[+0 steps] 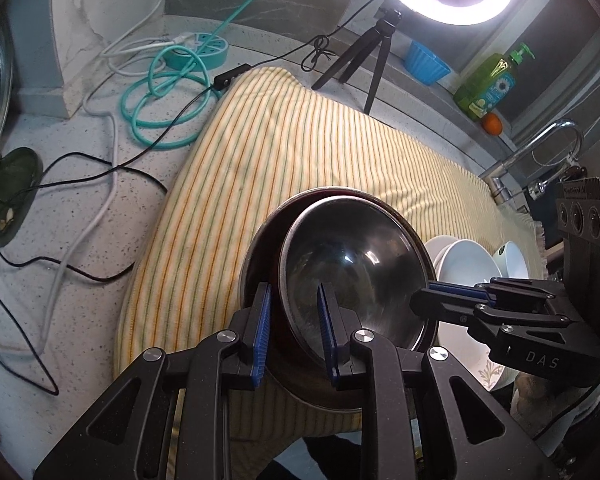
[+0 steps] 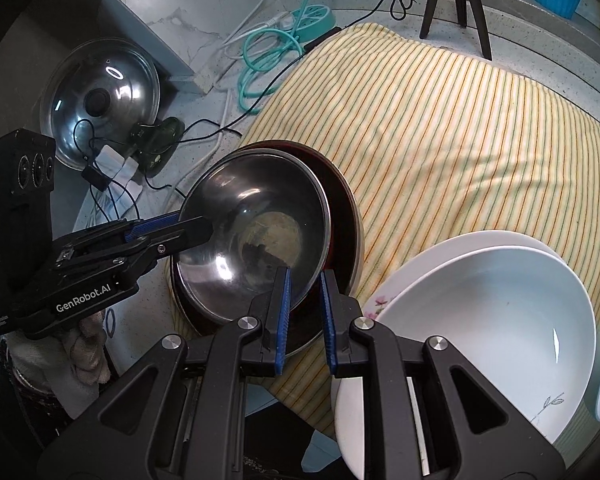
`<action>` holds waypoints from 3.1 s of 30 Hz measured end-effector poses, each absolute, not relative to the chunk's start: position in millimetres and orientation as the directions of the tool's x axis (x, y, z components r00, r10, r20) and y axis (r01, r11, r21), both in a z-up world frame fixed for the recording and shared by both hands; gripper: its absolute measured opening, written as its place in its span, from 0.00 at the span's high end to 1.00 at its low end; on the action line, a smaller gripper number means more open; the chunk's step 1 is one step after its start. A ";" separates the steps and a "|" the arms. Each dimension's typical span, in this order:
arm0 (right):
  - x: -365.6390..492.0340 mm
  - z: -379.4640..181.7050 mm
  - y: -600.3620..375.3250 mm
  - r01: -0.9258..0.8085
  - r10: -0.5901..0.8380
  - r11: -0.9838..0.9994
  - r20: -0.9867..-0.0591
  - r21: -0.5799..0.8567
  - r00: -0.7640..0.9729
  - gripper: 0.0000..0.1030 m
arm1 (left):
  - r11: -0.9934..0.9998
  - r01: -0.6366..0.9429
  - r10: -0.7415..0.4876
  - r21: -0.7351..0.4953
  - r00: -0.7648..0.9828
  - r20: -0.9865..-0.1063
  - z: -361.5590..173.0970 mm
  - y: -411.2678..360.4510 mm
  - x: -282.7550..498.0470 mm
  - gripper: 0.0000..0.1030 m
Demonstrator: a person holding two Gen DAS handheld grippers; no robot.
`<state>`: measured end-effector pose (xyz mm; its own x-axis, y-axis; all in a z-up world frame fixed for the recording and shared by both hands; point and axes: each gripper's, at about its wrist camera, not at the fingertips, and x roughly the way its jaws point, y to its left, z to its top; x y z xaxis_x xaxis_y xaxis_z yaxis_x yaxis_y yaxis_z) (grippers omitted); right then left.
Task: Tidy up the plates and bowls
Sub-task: 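Carry the red-sided bowl over and lower it into the large steel bowl, then open both grippers to release the red-sided bowl rim, then move both grippers over the plate stack toward the blue-rimmed white bowl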
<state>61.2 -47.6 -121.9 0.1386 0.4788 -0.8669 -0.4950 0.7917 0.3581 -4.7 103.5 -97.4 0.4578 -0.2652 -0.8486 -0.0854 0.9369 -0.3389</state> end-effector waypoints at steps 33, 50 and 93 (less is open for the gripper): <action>58.2 -117.9 -39.5 -0.538 0.469 0.776 -0.872 0.330 0.142 0.64 | 0.952 -0.058 -0.247 -0.301 0.434 -0.866 -95.5 98.9 -1.1 0.80; 69.4 -115.4 -40.8 -0.532 0.493 0.774 -0.853 0.343 0.169 0.64 | 0.932 -0.078 -0.270 -0.353 0.499 -0.824 -70.9 110.4 0.1 0.80; 53.0 -49.5 -345.3 -0.096 0.347 0.931 -0.770 0.353 0.535 0.27 | 0.864 0.147 -0.488 -0.481 0.474 -0.732 -54.4 -52.3 21.4 0.64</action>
